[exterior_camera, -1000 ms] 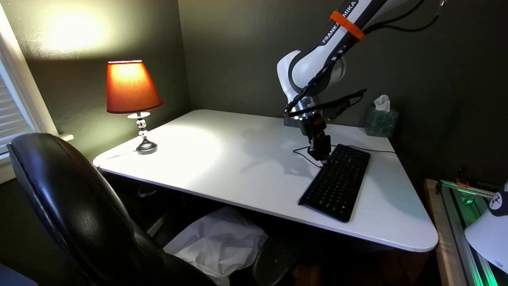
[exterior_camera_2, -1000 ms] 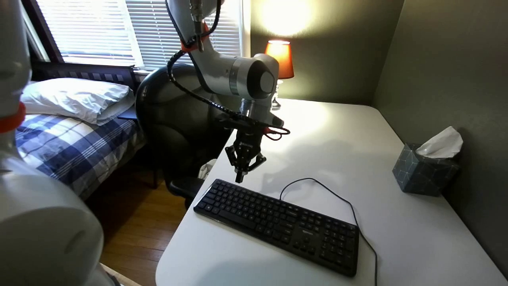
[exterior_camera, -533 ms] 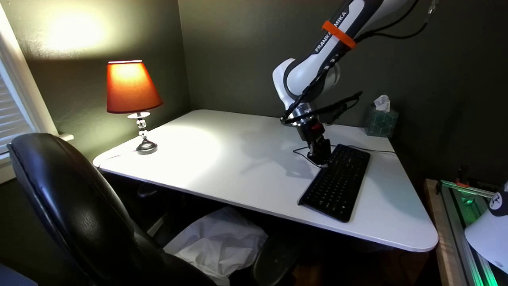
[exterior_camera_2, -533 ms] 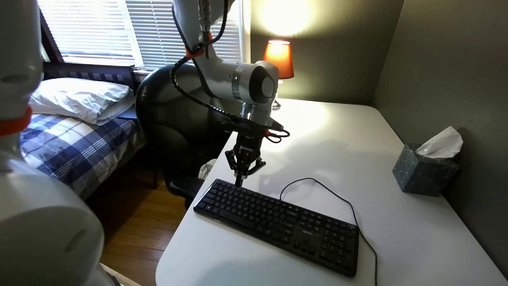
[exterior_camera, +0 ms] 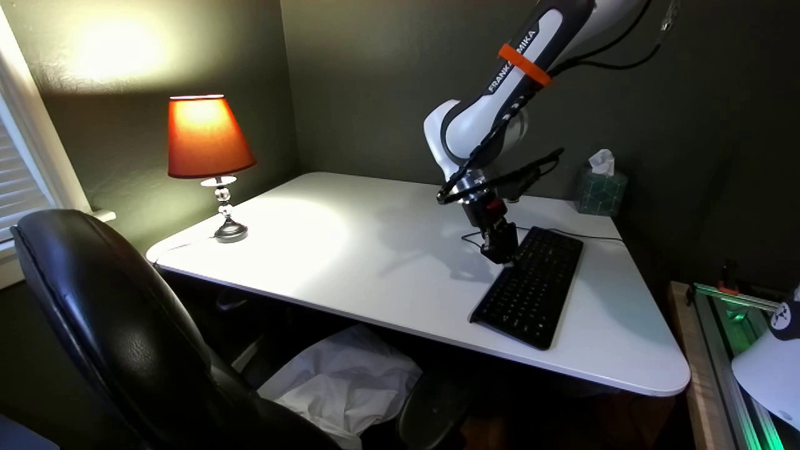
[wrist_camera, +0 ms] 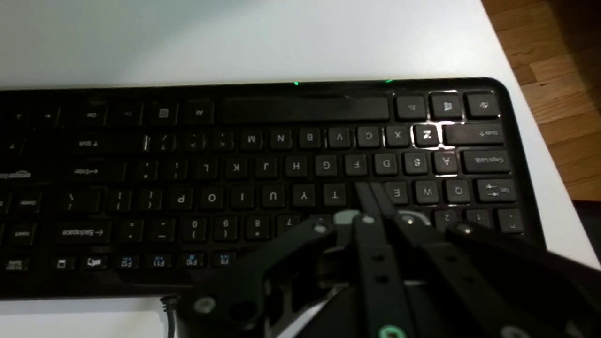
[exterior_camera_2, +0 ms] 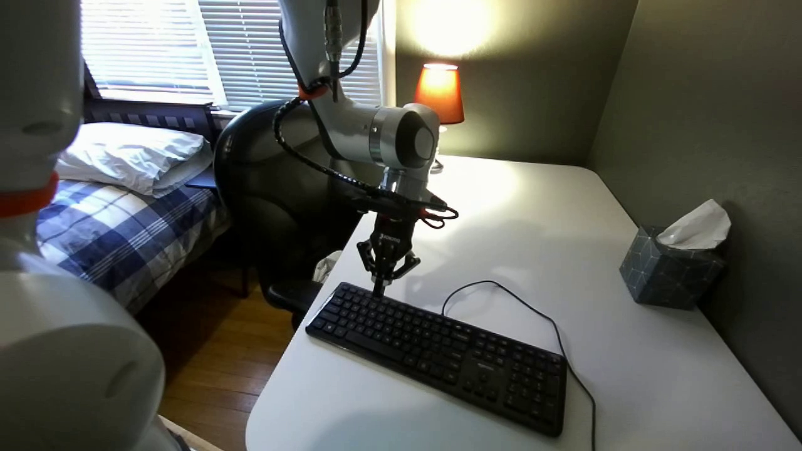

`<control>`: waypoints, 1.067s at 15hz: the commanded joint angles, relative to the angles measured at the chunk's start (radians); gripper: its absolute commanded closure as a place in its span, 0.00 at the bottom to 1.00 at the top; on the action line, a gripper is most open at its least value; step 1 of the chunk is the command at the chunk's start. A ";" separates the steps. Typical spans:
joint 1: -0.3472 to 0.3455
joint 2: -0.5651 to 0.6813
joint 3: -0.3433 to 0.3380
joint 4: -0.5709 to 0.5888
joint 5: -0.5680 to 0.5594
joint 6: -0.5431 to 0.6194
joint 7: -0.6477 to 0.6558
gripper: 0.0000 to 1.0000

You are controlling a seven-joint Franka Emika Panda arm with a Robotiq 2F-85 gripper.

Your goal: Press the F5 button on the keyboard

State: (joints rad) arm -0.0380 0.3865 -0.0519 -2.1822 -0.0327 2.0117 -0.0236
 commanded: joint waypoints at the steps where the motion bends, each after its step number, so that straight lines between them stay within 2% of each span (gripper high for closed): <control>1: 0.005 0.038 0.004 0.038 -0.016 -0.037 0.010 1.00; 16: 0.000 0.105 0.008 0.098 -0.010 -0.074 -0.006 1.00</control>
State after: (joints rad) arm -0.0380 0.4647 -0.0502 -2.1156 -0.0327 1.9727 -0.0251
